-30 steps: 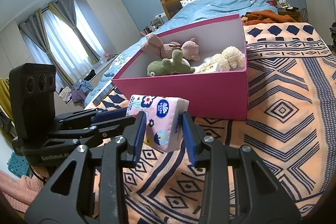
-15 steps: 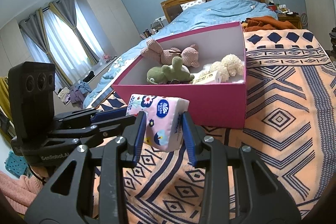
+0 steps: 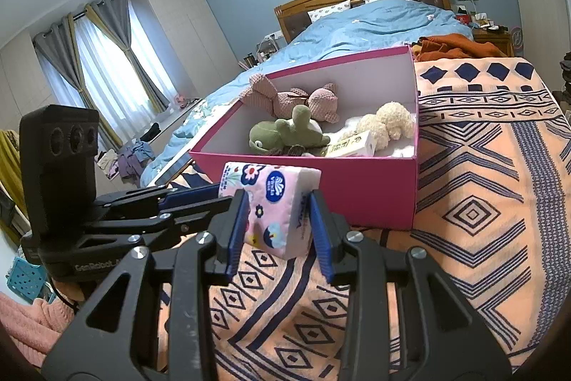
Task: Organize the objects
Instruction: 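Lift the floral tissue pack with the left gripper toward the pink box, then lower the floral tissue pack into the pink box beside the teddy bear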
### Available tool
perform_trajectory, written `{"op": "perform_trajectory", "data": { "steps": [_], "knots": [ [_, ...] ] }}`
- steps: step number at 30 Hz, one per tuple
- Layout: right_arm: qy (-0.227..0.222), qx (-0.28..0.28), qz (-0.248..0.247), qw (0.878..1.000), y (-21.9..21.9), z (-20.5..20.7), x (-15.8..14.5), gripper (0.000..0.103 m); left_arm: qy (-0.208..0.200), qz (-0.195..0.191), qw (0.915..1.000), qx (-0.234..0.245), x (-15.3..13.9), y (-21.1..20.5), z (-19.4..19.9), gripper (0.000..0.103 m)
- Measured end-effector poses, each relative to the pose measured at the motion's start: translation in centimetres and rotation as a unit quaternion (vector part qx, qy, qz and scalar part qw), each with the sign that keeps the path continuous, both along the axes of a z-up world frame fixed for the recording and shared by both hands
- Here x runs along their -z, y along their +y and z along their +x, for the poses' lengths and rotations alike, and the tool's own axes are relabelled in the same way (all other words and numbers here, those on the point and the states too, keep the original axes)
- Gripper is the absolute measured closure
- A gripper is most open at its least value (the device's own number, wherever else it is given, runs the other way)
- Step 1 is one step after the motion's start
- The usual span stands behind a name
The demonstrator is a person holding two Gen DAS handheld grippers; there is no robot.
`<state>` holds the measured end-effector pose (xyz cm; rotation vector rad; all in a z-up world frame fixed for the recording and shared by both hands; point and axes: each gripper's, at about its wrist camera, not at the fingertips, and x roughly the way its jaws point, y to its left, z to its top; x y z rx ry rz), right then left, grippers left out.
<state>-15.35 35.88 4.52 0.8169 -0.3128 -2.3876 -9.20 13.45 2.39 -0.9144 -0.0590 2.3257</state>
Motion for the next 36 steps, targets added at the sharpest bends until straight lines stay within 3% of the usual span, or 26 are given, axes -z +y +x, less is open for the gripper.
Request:
{"op": "perform_trajectory", "data": {
  "steps": [36],
  "knots": [
    [0.023,0.007,0.003,1.000,0.4,-0.8,-1.5,0.065,0.013,0.000,0.9999,-0.002,-1.1,0.8,-1.3,0.075]
  ]
}}
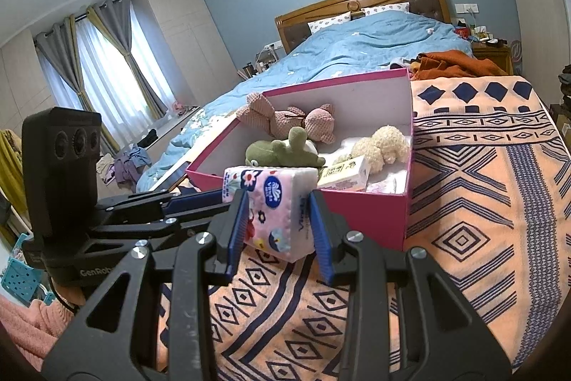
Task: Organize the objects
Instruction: 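Lower the floral tissue pack into the pink box beside the teddy bear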
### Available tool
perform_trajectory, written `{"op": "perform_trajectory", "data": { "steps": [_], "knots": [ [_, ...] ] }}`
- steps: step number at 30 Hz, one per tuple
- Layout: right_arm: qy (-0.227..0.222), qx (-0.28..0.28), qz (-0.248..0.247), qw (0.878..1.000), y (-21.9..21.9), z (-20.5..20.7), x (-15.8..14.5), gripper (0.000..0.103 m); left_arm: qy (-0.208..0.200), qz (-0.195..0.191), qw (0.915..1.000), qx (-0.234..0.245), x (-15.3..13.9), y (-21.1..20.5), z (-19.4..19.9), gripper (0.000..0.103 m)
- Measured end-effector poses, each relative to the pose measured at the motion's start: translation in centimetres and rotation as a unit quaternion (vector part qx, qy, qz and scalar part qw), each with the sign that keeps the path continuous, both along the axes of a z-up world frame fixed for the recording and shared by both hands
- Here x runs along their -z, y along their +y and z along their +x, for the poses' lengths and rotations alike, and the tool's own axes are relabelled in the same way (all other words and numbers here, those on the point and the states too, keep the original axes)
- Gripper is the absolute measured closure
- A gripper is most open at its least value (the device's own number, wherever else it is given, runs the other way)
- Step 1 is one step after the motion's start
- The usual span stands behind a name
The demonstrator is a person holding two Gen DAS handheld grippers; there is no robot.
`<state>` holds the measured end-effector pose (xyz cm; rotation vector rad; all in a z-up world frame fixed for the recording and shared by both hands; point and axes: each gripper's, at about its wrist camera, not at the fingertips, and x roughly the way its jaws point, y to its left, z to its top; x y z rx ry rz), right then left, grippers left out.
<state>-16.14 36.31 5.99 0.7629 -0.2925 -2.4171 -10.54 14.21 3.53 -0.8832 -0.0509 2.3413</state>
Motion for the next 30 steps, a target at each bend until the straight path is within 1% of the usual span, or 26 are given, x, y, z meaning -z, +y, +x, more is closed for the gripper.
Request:
{"op": "perform_trajectory", "data": {
  "steps": [30],
  "knots": [
    [0.009,0.004,0.004,1.000,0.27,-0.66,-0.78,0.065,0.009,0.000,1.0000,0.000,-0.70,0.43,-0.60,0.074]
  ]
}}
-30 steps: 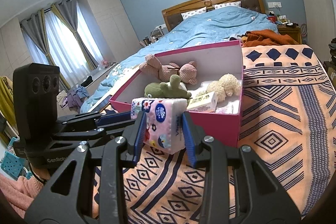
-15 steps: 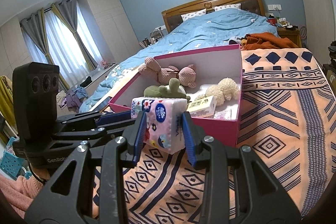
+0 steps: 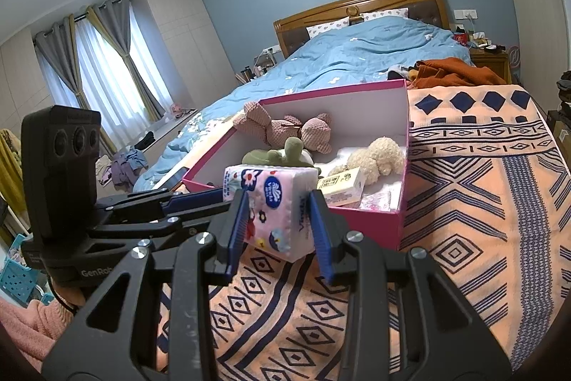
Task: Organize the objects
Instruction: 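Lower the floral tissue pack into the pink box beside the teddy bear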
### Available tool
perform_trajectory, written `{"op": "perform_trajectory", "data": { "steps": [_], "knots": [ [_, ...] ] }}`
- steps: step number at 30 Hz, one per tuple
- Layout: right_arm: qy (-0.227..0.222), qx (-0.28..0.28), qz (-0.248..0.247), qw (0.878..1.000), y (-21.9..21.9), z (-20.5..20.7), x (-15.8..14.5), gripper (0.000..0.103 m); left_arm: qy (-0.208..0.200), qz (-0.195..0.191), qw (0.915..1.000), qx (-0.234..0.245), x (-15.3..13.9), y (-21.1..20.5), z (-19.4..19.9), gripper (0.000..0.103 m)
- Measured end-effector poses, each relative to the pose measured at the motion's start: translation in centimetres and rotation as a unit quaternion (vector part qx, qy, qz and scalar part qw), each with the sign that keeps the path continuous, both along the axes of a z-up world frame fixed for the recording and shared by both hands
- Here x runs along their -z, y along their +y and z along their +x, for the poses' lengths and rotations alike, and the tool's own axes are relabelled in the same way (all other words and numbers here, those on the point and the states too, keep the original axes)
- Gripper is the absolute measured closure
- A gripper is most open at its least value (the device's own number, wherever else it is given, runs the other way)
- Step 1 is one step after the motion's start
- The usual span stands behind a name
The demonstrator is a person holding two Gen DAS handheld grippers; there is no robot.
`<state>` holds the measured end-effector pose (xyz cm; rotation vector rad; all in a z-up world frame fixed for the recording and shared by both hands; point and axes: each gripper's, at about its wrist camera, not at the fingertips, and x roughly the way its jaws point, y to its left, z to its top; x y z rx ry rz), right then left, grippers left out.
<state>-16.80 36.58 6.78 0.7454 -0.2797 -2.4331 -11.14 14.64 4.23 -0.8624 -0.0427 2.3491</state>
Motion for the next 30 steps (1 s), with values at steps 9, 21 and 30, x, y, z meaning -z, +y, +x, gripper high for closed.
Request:
{"op": "perform_trajectory", "data": {
  "steps": [9,21,30],
  "knots": [
    [0.003,0.003,0.001,1.000,0.0,-0.1,-0.2,0.065,0.000,0.002,1.0000,-0.002,-0.2,0.2,-0.5,0.075],
    [0.008,0.005,0.003,1.000,-0.2,-0.3,-0.4,0.065,0.000,0.005,1.0000,-0.007,-0.5,0.2,-1.1,0.075],
    [0.010,0.006,0.003,1.000,-0.2,-0.6,-0.6,0.065,0.003,0.004,1.0000,-0.009,-0.5,0.2,-1.5,0.075]
  ]
}}
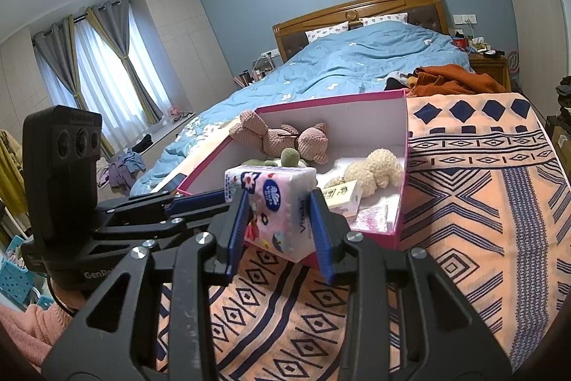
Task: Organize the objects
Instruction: 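Lower the floral tissue pack into the pink box beside the teddy bear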
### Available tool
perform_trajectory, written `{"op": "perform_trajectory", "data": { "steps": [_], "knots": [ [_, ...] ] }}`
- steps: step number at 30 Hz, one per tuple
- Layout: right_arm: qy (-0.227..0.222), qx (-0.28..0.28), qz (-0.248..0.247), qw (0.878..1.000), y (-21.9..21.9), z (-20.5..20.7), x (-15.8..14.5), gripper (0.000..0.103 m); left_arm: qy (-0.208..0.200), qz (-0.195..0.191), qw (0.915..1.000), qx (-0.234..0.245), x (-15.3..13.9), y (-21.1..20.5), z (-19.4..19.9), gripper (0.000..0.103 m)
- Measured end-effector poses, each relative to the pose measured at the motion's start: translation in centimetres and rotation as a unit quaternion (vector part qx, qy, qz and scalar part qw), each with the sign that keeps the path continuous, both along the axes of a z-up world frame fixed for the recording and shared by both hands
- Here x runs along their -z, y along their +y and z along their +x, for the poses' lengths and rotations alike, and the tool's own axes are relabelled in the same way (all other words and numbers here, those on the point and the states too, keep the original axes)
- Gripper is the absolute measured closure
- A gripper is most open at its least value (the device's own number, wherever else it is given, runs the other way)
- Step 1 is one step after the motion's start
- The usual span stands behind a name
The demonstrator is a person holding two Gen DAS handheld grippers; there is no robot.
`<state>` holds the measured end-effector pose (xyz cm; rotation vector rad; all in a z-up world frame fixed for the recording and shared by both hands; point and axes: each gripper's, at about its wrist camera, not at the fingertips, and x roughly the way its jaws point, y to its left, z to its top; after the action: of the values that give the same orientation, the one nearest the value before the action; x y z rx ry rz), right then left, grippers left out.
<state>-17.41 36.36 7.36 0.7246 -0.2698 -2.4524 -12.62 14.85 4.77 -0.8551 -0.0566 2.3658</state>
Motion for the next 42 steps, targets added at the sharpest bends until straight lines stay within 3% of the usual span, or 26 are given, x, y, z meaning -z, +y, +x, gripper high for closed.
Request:
{"op": "perform_trajectory", "data": {
  "steps": [42],
  "knots": [
    [-0.004,0.002,-0.005,1.000,0.0,-2.6,-0.3,0.065,0.008,-0.015,0.9998,-0.010,-0.4,0.4,-2.6,0.075]
  ]
}}
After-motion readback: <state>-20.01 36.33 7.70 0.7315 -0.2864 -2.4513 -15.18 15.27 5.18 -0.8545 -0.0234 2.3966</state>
